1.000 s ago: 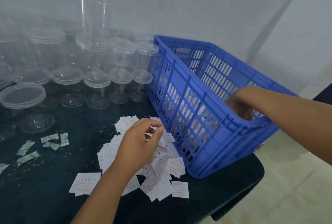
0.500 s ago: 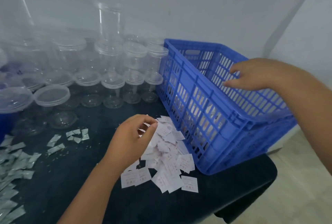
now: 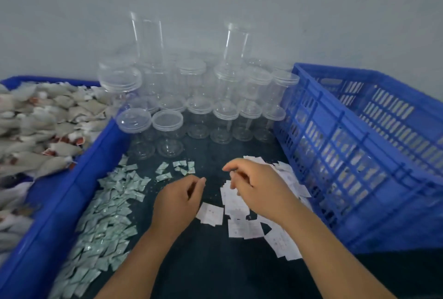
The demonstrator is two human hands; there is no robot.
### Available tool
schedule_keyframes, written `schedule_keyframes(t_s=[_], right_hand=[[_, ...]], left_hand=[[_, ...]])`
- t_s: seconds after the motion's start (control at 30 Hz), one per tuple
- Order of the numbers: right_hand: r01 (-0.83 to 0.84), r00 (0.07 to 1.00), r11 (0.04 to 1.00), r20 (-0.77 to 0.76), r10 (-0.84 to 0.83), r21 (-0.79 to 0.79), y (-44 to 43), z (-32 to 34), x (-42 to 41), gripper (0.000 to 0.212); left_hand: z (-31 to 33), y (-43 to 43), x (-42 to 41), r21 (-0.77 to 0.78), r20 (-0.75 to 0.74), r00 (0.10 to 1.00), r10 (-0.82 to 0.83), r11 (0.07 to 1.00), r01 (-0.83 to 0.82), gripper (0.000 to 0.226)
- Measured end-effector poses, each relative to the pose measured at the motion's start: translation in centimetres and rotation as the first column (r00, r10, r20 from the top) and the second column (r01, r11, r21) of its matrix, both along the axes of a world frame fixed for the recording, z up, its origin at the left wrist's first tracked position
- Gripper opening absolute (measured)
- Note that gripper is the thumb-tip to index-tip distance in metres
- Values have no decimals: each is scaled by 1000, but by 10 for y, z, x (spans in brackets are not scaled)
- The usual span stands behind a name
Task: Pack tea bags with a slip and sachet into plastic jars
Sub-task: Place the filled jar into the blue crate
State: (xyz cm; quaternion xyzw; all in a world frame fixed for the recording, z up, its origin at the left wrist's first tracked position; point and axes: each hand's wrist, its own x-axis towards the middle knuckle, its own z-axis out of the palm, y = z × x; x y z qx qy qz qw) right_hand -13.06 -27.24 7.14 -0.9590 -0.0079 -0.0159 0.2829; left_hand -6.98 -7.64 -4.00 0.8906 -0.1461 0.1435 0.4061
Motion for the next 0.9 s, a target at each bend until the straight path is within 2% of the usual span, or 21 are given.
schedule_keyframes(t_s=[0.03,0.2,0.3,0.43,0.5,0.6,0.67,0.83,0.9], right_hand=[[-8,999,999,-34,9,35,7,-12,14,27],[32,994,972,-105,-8,231,53,-34,101,84],[89,992,935,-117,-51,343,82,-38,149,106],[149,983,902,-159,-91,405,107,-52,192,127],[138,986,892,-141,-84,432,112,-60,204,123],[126,992,881,-63,-110,456,115,-68,211,97],[153,986,850,-19,-167,503,112,-69,203,95],[82,964,727,130,-230,682,87,-59,146,76],[28,955,680,182,-236,733,76,-54,106,76]], left_hand=[[-5,3,0,-32,-8,999,32,999,-32,38],[-11,9,8,-192,-90,993,77,977,-94,46],[-12,9,10,-236,-90,993,77,967,-96,45],[-13,10,13,-279,-127,986,106,950,-138,46],[-14,11,14,-265,-146,983,107,954,-143,48],[-14,14,14,-288,-155,983,95,948,-137,50],[-15,16,15,-318,-159,982,99,937,-146,51],[-12,16,14,-391,-175,981,79,909,-143,53],[-12,16,15,-405,-159,984,74,905,-134,53]])
